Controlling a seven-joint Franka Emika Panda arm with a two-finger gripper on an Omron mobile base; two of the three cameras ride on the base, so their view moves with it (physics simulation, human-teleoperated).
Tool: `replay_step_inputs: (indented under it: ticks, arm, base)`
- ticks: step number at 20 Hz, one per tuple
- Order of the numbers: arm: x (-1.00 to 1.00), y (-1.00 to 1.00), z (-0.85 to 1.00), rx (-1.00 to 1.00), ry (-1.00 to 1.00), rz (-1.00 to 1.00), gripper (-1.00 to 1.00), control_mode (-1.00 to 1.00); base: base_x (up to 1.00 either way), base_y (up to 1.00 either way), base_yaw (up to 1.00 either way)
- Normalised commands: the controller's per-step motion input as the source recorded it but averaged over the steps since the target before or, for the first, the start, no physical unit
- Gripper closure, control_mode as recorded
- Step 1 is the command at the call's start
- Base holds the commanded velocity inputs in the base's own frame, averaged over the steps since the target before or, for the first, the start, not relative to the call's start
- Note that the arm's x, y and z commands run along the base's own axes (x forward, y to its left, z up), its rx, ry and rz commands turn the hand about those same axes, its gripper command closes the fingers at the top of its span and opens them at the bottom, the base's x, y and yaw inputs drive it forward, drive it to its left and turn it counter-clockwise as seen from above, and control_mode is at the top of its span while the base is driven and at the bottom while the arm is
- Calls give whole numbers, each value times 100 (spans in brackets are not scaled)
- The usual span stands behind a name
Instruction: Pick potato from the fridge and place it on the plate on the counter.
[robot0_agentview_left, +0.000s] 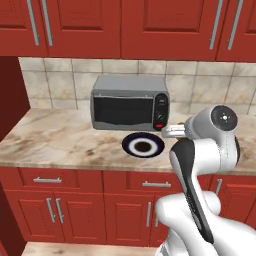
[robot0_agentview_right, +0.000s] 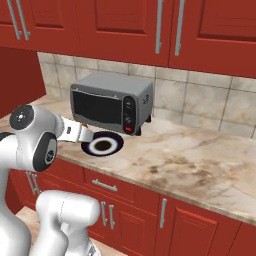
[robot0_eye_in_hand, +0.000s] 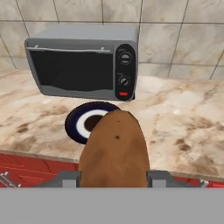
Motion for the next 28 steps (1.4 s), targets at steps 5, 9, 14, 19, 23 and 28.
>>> replay_step_inputs:
  ticks: [5, 9, 14, 19, 23, 28]
  arm:
    - [0, 0, 0, 0, 0, 0, 100, 100]
    - [0, 0, 0, 0, 0, 0, 100, 100]
    - [0, 0, 0, 0, 0, 0, 100, 100]
    - [0, 0, 0, 0, 0, 0, 100, 100]
    - [0, 0, 0, 0, 0, 0, 100, 100]
    - [0, 0, 0, 0, 0, 0, 100, 100]
  base:
    - [38, 27, -10]
    - [46, 9, -5]
    - [35, 9, -6]
    - [14, 24, -10]
    - [18, 27, -10]
    - [25, 31, -9]
